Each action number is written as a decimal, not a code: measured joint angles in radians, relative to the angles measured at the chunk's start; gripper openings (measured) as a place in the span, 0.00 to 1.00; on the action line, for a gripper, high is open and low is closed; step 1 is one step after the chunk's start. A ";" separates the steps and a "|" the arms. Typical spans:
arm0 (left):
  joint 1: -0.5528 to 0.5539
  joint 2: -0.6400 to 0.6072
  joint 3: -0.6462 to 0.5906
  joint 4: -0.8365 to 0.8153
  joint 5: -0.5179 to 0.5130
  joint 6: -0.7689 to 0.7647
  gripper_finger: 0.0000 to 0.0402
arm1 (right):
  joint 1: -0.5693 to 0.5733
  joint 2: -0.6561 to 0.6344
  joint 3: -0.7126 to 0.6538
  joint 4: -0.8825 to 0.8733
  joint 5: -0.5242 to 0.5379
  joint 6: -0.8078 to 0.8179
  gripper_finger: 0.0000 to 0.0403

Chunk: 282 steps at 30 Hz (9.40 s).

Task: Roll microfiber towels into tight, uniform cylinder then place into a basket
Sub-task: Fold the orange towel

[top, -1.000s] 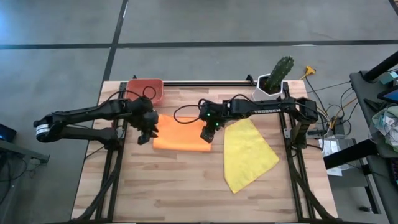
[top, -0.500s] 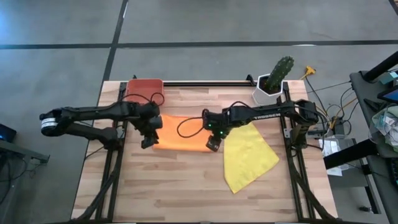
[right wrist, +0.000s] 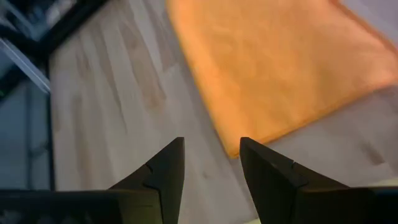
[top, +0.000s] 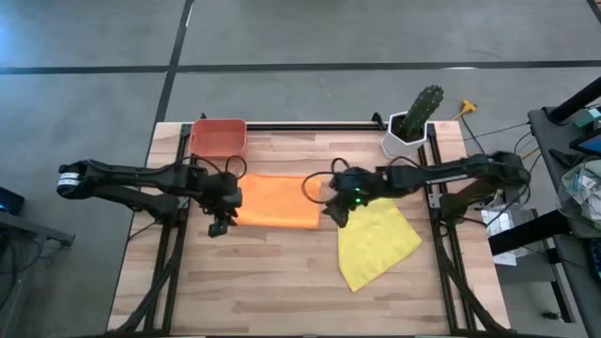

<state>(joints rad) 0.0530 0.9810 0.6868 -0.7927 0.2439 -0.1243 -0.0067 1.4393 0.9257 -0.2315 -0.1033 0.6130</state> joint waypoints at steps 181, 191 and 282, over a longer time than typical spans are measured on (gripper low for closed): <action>-0.141 -0.622 0.044 0.636 -0.178 -0.629 0.00 | 0.207 1.099 1.236 -0.297 0.155 -0.452 0.48; -0.141 -0.613 0.042 0.629 -0.178 -0.656 0.00 | 0.205 1.098 1.138 -0.157 0.157 -0.445 0.48; -0.179 -0.215 -0.127 0.266 0.038 -0.366 0.54 | 0.086 0.822 1.423 -0.735 0.078 -0.202 0.02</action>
<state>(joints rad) -0.1265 0.7661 0.5602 -0.5268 0.2820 -0.4904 0.0795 2.2616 2.3489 -0.9669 -0.0250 0.4111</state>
